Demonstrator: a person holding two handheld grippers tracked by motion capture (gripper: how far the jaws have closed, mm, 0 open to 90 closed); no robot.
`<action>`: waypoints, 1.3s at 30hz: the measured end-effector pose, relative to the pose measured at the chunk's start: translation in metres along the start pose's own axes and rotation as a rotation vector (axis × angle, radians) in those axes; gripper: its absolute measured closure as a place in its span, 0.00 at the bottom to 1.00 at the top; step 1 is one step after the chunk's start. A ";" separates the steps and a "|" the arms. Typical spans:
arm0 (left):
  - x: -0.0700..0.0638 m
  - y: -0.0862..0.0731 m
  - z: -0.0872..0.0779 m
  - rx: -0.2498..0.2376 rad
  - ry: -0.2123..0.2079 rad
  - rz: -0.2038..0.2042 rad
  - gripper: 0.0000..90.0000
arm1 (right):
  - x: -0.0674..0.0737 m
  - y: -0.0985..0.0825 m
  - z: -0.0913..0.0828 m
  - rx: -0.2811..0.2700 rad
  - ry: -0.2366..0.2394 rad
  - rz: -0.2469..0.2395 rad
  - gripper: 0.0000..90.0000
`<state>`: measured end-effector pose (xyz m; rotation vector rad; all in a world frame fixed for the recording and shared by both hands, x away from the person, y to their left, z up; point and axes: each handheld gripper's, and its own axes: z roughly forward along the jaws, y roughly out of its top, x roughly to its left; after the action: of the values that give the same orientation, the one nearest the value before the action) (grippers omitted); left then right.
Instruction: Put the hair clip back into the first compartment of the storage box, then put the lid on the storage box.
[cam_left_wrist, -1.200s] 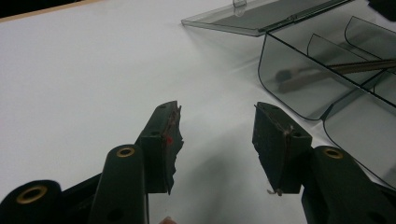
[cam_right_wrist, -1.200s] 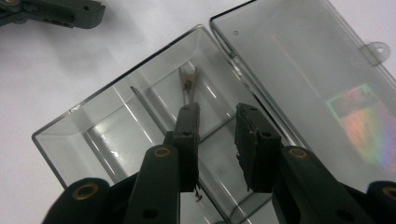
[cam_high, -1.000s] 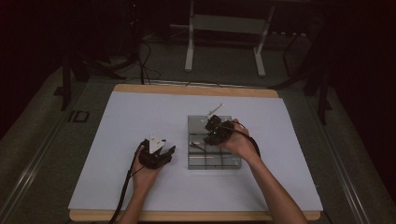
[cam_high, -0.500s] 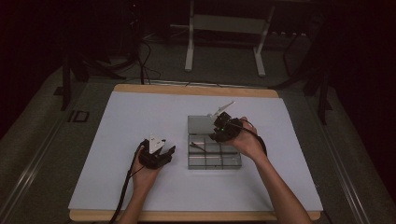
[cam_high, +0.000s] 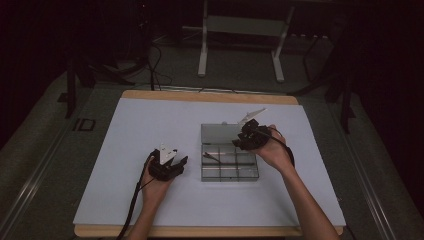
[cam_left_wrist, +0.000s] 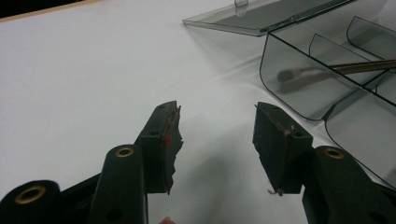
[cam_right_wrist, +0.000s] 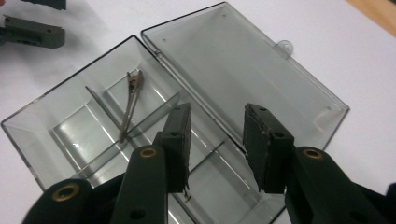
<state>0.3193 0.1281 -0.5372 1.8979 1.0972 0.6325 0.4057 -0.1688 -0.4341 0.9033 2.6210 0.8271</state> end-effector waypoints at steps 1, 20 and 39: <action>0.000 0.000 0.000 0.000 0.000 0.000 0.56 | -0.001 -0.001 -0.001 -0.004 -0.002 0.005 0.69; 0.000 0.000 0.000 0.003 0.010 0.003 0.56 | -0.023 -0.019 -0.015 -0.066 -0.046 0.063 0.66; -0.001 0.000 0.000 0.004 0.015 0.002 0.57 | -0.033 -0.033 -0.018 -0.126 -0.079 0.116 0.69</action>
<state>0.3189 0.1273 -0.5370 1.9008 1.1064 0.6472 0.4082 -0.2185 -0.4373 1.0385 2.4383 0.9532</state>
